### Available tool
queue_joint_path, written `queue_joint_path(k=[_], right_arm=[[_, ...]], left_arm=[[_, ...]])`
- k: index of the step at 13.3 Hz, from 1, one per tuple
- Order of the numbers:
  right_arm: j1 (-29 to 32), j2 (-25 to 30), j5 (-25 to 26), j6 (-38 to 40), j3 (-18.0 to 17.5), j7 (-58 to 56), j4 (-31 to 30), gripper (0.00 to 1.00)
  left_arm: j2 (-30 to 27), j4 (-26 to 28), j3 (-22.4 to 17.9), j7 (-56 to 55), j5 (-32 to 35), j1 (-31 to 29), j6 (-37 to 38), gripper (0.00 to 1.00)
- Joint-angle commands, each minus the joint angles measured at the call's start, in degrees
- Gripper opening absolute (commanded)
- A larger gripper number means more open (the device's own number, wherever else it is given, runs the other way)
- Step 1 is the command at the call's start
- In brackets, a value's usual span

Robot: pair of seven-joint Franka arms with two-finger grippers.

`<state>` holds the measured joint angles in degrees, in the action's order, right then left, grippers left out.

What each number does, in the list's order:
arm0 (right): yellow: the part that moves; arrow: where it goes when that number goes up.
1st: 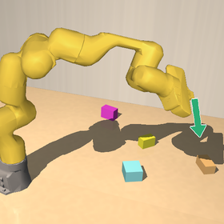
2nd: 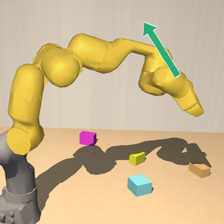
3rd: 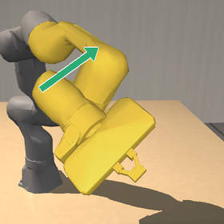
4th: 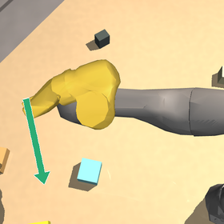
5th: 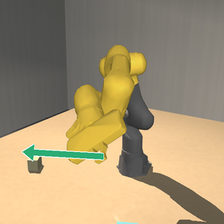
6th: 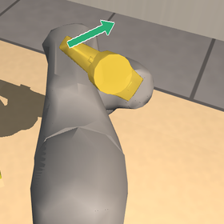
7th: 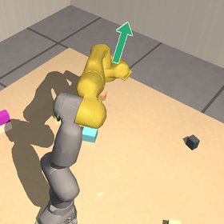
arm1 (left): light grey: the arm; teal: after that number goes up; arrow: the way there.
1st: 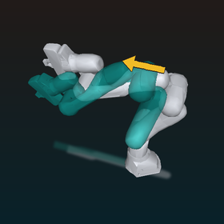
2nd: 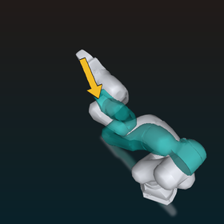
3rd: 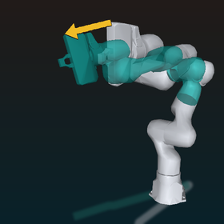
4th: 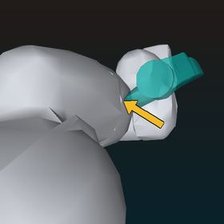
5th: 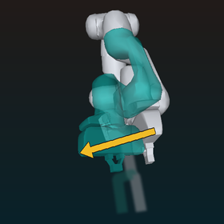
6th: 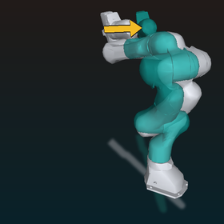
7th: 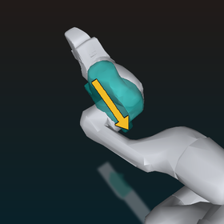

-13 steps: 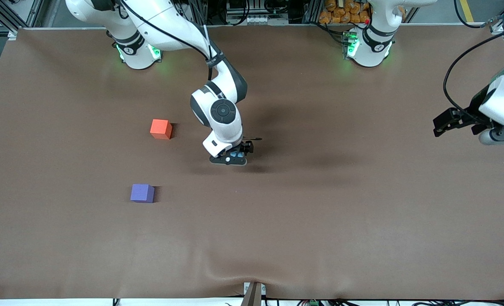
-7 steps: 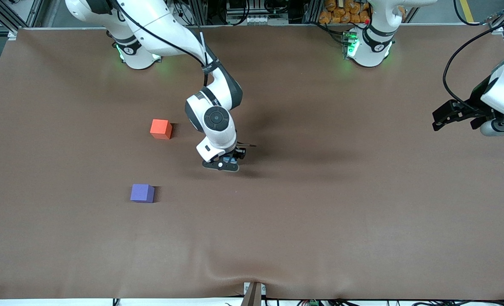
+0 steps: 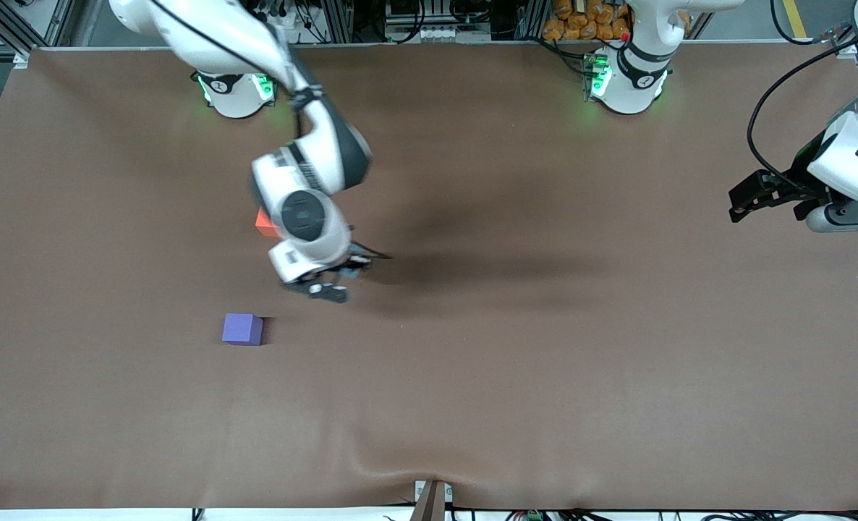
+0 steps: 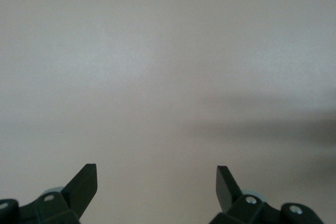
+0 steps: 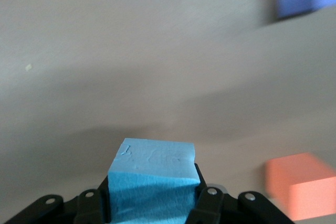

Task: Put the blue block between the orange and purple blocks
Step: 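Carry the blue cube with the right gripper between orange and purple cubes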

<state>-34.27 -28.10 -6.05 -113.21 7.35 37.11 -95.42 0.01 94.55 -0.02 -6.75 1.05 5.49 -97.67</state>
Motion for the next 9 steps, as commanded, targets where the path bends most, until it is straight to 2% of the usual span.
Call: queue_joint_path(k=[1,3,6,9], right_arm=[[6.2,3.9,0.0,0.4,-1.1,-13.0,-6.2,0.15],[9.6,6.5,0.5,-2.0,-1.0,-19.5,-11.0,0.15],[17.1,6.0,0.3,-8.8,-1.2,-34.8,-15.6,0.15],[17.5,5.8,0.1,-16.0,-1.2,-36.8,-20.4,0.15]], left_arm=[[-1.0,0.7,0.3,0.2,-0.8,-0.3,0.0,1.00],[-1.0,0.7,0.3,-0.3,-0.8,-0.2,0.0,1.00],[-1.1,0.5,0.4,-0.4,-0.4,-0.2,1.1,1.00],[-1.2,0.5,0.4,-0.3,-0.1,-0.7,1.3,1.00]])
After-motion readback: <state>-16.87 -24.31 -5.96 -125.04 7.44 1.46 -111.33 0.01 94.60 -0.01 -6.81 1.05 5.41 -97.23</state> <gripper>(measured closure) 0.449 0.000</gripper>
